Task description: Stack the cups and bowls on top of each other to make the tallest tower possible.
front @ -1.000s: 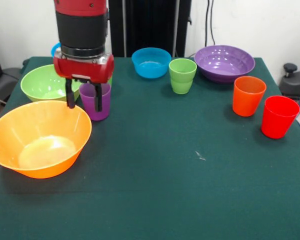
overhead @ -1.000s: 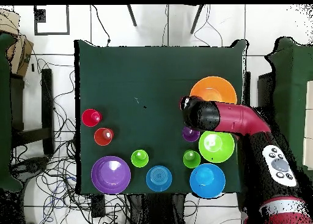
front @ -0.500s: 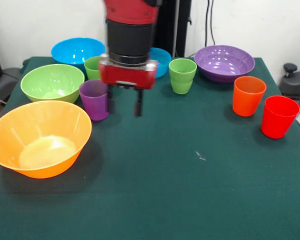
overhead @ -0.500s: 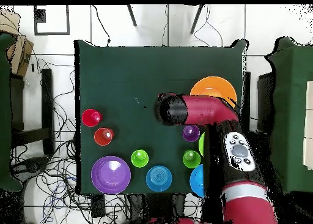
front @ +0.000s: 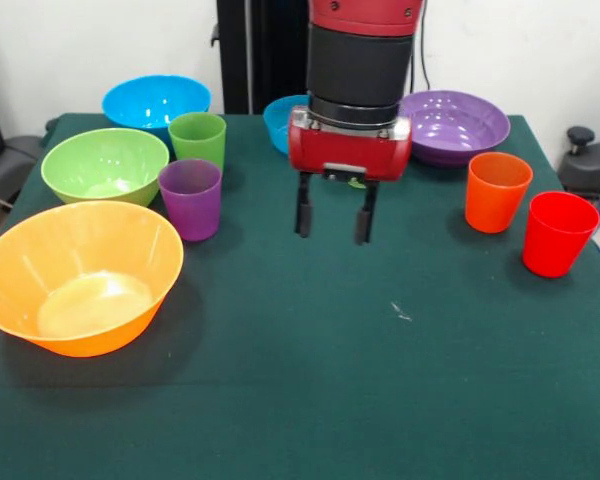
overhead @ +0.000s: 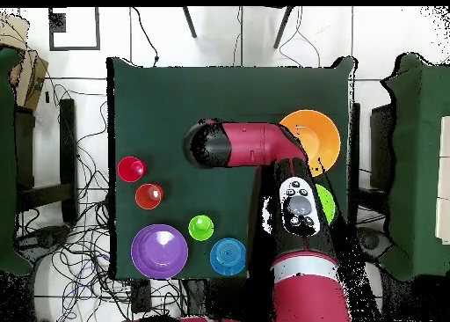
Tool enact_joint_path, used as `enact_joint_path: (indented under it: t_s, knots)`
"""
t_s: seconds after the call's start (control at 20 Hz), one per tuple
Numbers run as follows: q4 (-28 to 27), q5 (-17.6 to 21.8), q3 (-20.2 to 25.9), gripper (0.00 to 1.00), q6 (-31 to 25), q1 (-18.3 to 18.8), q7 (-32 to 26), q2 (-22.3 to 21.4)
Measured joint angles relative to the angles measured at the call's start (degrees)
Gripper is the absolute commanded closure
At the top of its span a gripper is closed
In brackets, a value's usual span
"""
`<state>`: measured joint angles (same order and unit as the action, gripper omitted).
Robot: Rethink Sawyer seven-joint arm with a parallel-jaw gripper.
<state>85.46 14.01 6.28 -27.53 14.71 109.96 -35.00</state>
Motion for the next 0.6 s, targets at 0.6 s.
enact_joint_path:
  t_s: [0.6]
  knots:
    - [3.4, -1.0, 1.3, 0.0, 0.0, 12.0, 0.0, -3.9]
